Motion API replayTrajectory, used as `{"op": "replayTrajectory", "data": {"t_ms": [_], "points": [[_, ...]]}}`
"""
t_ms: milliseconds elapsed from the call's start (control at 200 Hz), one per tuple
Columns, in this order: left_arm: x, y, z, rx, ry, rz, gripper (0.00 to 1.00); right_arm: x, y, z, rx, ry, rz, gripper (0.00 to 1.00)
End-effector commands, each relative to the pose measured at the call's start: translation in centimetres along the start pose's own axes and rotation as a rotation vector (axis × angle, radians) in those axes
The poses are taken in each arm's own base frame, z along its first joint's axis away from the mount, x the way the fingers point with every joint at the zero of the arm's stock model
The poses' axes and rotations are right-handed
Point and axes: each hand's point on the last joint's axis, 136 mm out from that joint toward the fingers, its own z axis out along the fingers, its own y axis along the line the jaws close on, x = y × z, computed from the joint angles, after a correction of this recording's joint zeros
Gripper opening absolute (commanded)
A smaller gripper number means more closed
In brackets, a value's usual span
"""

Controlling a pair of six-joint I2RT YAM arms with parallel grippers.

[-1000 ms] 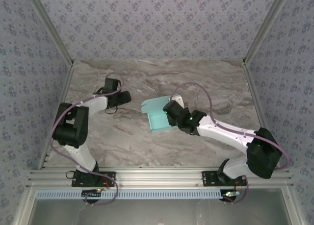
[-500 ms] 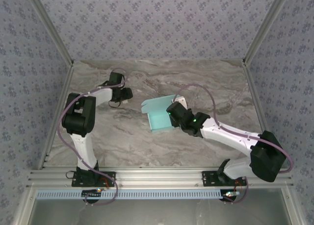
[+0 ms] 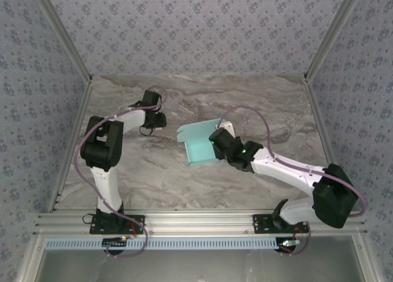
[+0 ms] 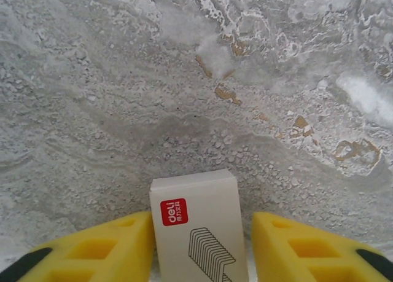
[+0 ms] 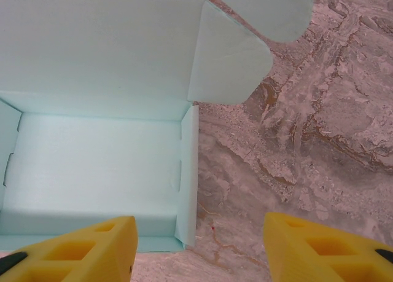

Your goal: Fold the paper box

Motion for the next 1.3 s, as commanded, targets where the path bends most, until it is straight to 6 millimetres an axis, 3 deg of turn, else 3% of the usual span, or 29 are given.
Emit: {"op": "replayTrajectory", "data": {"t_ms": [0,135,280,440,570,720,820,1004,1179,1224,1294], "points": [[2.0,0.5,0.5,-0.043,0.089,0.044,0.4,-0.2,-0.1,0.1,0.008,-0.001,-0.008,0.58],[1.4,0.3,-0.7,-0.044,0.057,0.053,0.37,-0.3,-0.4,-0.2,0.015,0.001,-0.012,0.58],[0.3,-0.2,-4.5,-0.027,-0.031,0.057,0.36,-1.0,-0.8,-1.2,0.01,-0.012,-0.043,0.59],[0.2,-1.8,-11.2,0.042,-0.174,0.072,0.34,-1.6,1.8,-2.6,-0.257,-0.033,-0.092,0.59],[0.9,-3.9,-17.4,0.155,-0.284,0.113,0.34,-2.2,4.0,-5.4,-0.522,-0.113,-0.149,0.6],[2.6,-8.1,-24.0,0.331,-0.393,0.247,0.33,-3.2,3.3,-7.9,-0.674,-0.194,-0.108,0.62],[4.7,-11.3,-26.6,0.454,-0.419,0.375,0.33,-4.0,1.4,-8.6,-0.684,-0.231,-0.034,0.64],[9.4,-16.7,-26.7,0.569,-0.376,0.64,0.33,-4.4,-3.3,-7.9,-0.591,-0.192,0.164,0.68],[12.5,-19.5,-23.6,0.536,-0.286,0.843,0.32,-2.6,-7.2,-6.5,-0.468,-0.084,0.32,0.7],[13.1,-20.1,-22.7,0.522,-0.269,0.889,0.32,-1.7,-8.5,-6.0,-0.39,-0.058,0.338,0.77],[13.7,-20.7,-20.9,0.487,-0.235,0.942,0.33,-0.9,-9.9,-5.6,-0.302,-0.052,0.345,0.78]]}}
